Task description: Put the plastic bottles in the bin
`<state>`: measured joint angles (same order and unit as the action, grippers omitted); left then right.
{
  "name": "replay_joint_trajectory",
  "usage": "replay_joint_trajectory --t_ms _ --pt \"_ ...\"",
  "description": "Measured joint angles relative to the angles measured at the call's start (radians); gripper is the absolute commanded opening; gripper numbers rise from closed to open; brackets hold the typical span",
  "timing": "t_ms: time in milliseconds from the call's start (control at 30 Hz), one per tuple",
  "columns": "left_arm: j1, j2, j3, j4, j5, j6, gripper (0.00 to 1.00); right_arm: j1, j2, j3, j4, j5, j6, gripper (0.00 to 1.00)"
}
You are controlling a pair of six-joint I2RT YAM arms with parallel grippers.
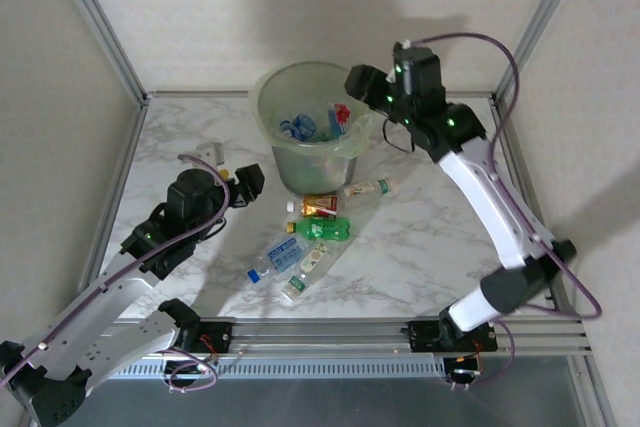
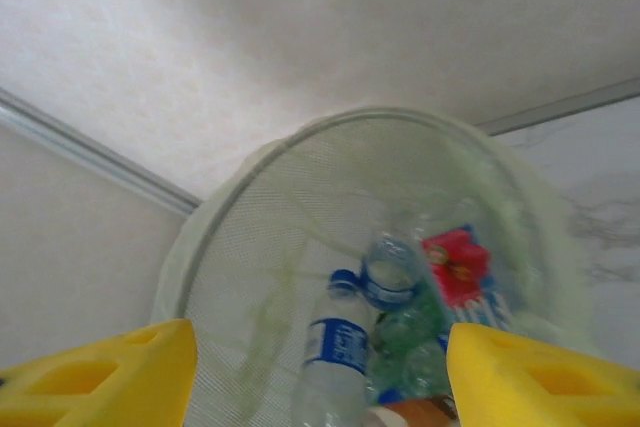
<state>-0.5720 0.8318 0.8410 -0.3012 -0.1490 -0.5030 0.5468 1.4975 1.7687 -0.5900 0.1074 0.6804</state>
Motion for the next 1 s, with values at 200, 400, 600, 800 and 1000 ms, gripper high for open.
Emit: replay_joint_trajectory --t_ms 200,400,600,800,1000 --pt "0.000 0.000 -0.004 0.008 0.019 -0.023 0.80 -0.095 -0.160 -0.309 0.002 0.072 0.098 0.74" --pt "0.000 0.000 -0.004 0.029 0.047 -0.049 0.79 -0.264 -0.122 -0.529 0.042 -0.025 0.202 0.68" --pt "0.000 0.000 -0.004 0.036 0.053 -0.060 0.79 -0.316 0.005 -0.586 0.122 -0.135 0.292 0.65" --pt "0.000 0.000 -0.004 0.039 0.057 -0.063 0.79 -0.316 0.130 -0.595 0.193 -0.188 0.378 0.64" --pt "0.000 -0.001 -0.014 0.050 0.069 -0.063 0.80 -0.316 0.206 -0.620 0.232 -0.224 0.452 0.64"
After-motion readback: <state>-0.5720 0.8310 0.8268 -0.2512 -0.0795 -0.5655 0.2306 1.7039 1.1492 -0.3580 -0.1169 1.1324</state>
